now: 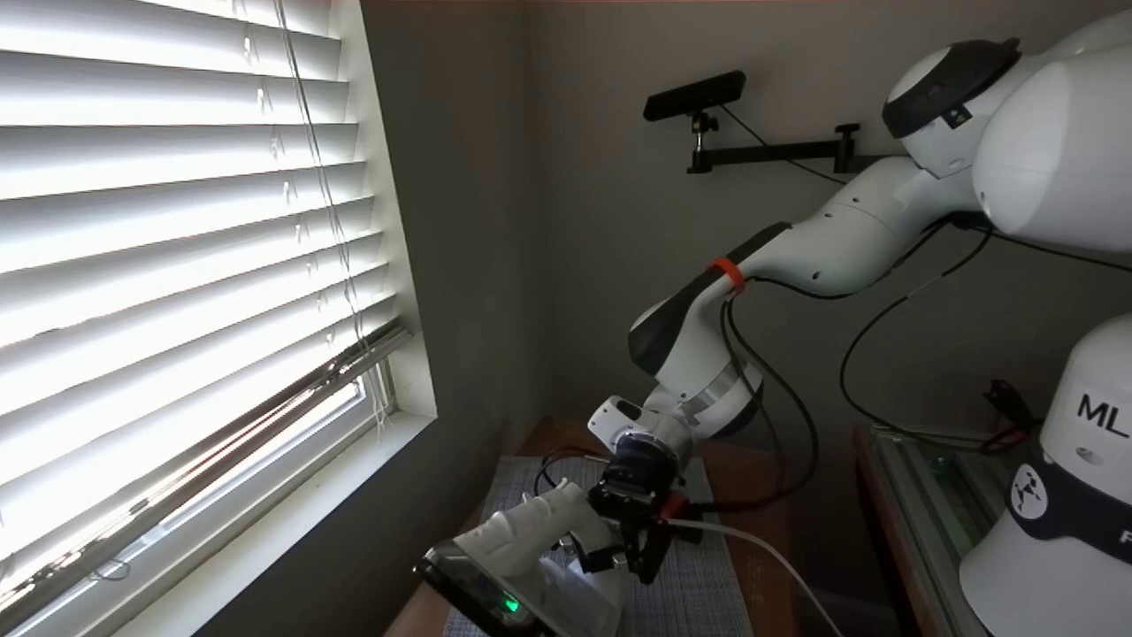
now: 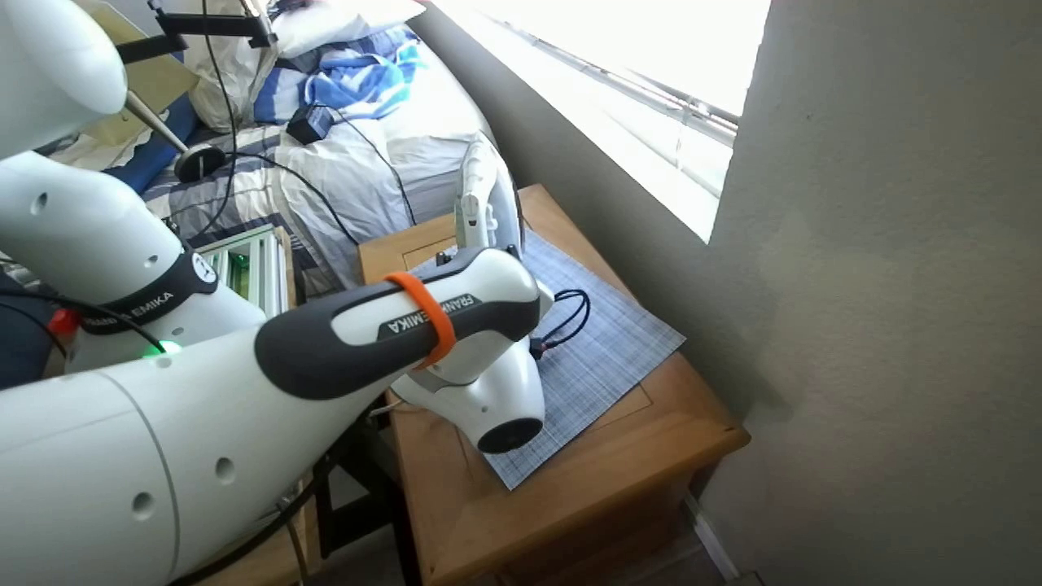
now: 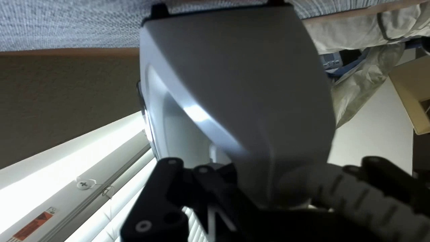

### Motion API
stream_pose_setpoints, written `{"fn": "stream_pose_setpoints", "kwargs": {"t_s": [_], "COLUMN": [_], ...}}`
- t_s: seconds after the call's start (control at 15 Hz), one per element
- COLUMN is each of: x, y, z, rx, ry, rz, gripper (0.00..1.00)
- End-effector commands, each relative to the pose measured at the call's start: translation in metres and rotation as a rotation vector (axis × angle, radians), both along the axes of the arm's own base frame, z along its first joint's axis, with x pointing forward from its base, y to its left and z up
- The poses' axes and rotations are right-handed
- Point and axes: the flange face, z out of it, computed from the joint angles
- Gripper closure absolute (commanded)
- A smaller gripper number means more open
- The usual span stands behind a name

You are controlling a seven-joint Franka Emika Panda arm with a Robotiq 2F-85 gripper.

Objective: Put the pressing iron upright

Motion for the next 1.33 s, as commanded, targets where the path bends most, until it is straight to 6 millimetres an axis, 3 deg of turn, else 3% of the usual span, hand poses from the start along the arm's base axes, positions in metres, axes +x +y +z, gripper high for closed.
{"fn": "stream_pose_setpoints", "kwargs": {"t_s": [0.0,0.73,1.27], "x": [0.0,-0.002,0.002], "y": [-0.015,-0.027,-0.04], "z": [-0.01,-0.024,-0.022], "rx": [-0.071,-0.131,-0.25], "ry": [0.015,0.081,0.112], "rz": [0.004,-0.005,-0.049], "gripper": [1.0,1.0,1.0]}}
